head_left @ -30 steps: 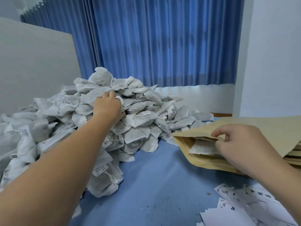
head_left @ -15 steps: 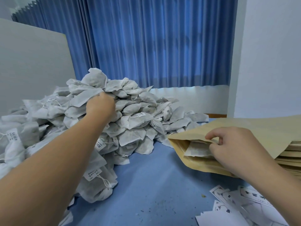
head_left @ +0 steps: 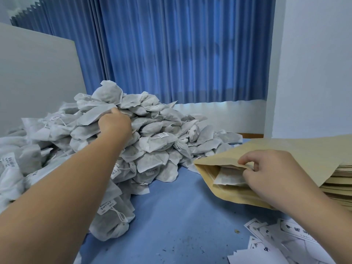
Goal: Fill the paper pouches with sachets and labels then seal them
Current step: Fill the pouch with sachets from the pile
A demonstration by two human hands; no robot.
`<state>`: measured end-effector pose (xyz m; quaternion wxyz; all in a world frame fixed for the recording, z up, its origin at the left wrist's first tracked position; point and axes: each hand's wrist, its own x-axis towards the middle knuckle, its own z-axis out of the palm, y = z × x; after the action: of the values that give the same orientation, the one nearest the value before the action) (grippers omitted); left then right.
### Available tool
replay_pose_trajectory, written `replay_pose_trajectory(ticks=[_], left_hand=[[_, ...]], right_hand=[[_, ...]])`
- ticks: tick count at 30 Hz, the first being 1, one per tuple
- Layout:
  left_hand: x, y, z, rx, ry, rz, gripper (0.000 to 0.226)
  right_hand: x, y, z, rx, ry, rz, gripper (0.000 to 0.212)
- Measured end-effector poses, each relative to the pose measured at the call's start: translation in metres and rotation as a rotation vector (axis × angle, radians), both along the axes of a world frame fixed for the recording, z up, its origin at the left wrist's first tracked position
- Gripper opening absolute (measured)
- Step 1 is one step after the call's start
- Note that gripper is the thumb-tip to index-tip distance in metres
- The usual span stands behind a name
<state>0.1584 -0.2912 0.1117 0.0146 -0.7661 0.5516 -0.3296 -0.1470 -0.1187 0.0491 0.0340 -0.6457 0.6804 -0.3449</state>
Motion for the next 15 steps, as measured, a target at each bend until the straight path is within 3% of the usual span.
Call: replay_pose_trajectory(ticks=[9, 15], left_hand=[[-0.013, 0.01, -0.013, -0.191, -0.123, -0.32, 0.03], [-0.044, 0.053, -0.015, -0.432, 0.081, -0.712, 0.024]], right_hand=[[-0.001, -0.001, 0.001, -0.017, 0.002, 0.002, 0.028], [-0.007, 0.001, 0.007, -0.02, -0.027, -0.002, 0.029]])
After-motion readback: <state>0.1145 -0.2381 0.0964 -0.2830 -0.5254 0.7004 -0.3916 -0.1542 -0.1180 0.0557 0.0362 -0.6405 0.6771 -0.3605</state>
